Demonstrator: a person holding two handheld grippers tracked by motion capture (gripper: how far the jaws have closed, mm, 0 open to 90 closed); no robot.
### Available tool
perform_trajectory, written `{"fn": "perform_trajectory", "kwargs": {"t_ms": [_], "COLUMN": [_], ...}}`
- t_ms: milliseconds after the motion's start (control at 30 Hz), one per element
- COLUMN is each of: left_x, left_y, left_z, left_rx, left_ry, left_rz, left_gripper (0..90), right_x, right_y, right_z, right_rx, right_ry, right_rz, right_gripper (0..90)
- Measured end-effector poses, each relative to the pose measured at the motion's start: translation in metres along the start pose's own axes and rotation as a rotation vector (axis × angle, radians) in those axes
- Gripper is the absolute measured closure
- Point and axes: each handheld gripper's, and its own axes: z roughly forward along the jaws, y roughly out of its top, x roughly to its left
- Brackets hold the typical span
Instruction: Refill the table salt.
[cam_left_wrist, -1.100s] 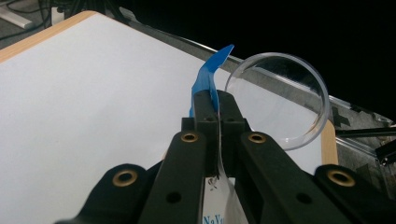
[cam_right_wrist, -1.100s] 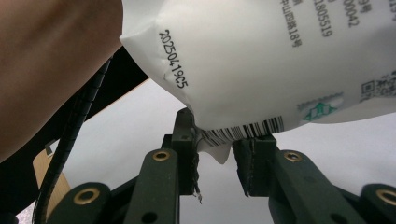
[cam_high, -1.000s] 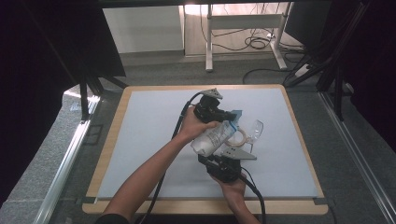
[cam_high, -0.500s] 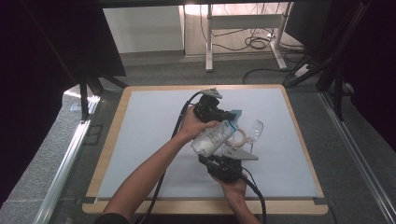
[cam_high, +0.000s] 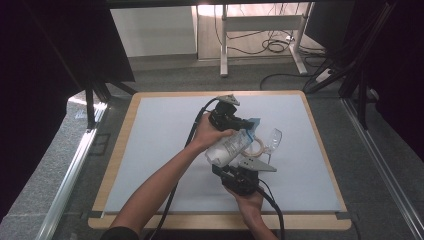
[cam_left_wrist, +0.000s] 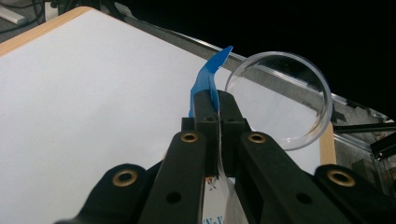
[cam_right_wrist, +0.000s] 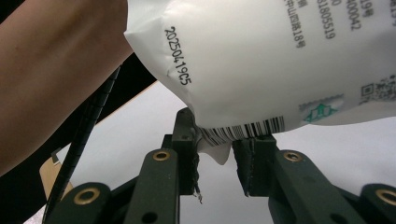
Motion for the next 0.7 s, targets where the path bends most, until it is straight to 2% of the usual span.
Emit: {"fn": "perform_trajectory", "kwargs": {"t_ms": [700], "left_x": [0.004], "left_y": [-0.0007], "left_z": [0.0022], "left_rx": [0.008], "left_ry": [-0.007], "left_rz": [-0.007], "left_gripper": [90.0], "right_x": [0.0014], "right_y": [-0.0005], "right_z": [0.0027], "right_rx": [-0.004], "right_ry": [-0.018], "right_rz": [0.009], "right_gripper": [71.8]}}
